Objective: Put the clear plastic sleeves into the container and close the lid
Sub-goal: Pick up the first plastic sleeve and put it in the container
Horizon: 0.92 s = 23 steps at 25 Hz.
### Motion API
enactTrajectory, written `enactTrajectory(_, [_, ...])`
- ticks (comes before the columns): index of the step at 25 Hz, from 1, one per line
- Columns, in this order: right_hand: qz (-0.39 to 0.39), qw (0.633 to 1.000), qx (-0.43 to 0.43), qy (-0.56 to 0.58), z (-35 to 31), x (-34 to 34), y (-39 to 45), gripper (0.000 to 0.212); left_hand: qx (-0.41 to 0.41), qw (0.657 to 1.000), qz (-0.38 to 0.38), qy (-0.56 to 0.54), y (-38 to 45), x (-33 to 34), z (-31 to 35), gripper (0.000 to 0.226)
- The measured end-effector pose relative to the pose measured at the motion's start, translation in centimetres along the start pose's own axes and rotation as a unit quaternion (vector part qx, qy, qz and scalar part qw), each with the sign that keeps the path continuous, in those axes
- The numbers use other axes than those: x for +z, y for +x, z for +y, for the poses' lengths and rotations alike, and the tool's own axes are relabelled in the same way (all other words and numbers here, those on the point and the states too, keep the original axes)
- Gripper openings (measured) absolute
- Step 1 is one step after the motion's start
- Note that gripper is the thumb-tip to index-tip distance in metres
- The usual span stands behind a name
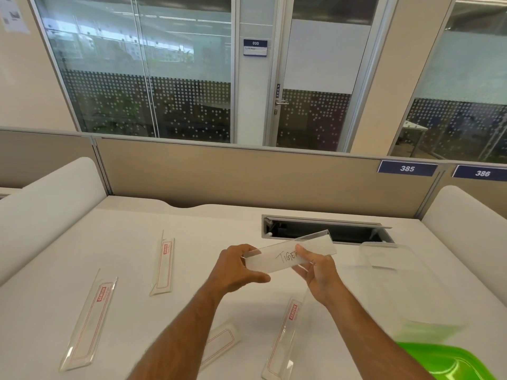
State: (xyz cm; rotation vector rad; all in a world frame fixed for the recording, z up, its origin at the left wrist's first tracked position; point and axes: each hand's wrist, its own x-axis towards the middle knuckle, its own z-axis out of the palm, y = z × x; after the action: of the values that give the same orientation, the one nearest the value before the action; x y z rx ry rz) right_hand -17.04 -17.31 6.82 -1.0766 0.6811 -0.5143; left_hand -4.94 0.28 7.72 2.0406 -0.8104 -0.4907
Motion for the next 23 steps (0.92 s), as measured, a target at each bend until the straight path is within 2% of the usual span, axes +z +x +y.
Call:
enactTrajectory(2, [0.05,0.997,-0.054,-0.021,-1.1,-0.8,-0.1,0.068,0.0,1.0,0.002,0.002,-0.3,-0.3,0.1,0.07])
enactTrajectory(4, [0.095,0.972,-0.147,-0.158,-2.2,-1.8,-0.3,0.101,0.001,1.0,0.001,0.013,-0.5,-0.4,0.2,0.069])
enactTrajectory(5, [0.092,0.942,-0.198,-0.254,-2.6,-2.5,-0.4,0.109,0.002,1.0,-0.003,0.022,-0.5,-0.4,0.2,0.069])
enactTrajectory(7, [0.026,0.858,-0.273,-0.434,-3.6,-3.5,-0.6,0.108,0.004,0.999,-0.016,0.04,-0.6,-0.3,0.2,0.068])
enactTrajectory(8, [-0.02,0.805,-0.293,-0.516,-4.2,-3.7,-0.8,0.104,0.006,0.999,-0.022,0.045,-0.5,-0.1,0.3,0.068])
enactTrajectory(11, [-0.118,0.61,-0.307,-0.721,-5.2,-3.5,-0.7,0.096,0.015,0.998,-0.034,0.056,-0.1,0.4,0.6,0.067])
enactTrajectory(12, [-0.128,0.573,-0.299,-0.752,-5.4,-3.3,-0.6,0.093,0.017,0.998,-0.037,0.057,0.0,0.5,0.7,0.067])
enactTrajectory(16, [-0.13,0.545,-0.255,-0.788,-6.0,-3.2,-0.6,0.072,0.023,0.998,-0.049,0.045,0.5,0.8,0.7,0.067])
enactTrajectory(18, [-0.114,0.538,-0.254,-0.796,-6.0,-3.5,-0.5,0.066,0.032,0.999,-0.021,0.016,0.8,1.5,1.0,0.074])
enactTrajectory(20, [-0.073,0.554,-0.242,-0.794,-6.2,-4.1,-0.4,0.065,0.026,0.999,0.025,0.008,1.2,2.5,1.0,0.084])
enactTrajectory(23, [0.022,0.579,-0.234,-0.78,-7.1,-5.7,0.2,0.063,0.012,0.994,0.046,0.095,1.8,4.3,-0.3,0.087])
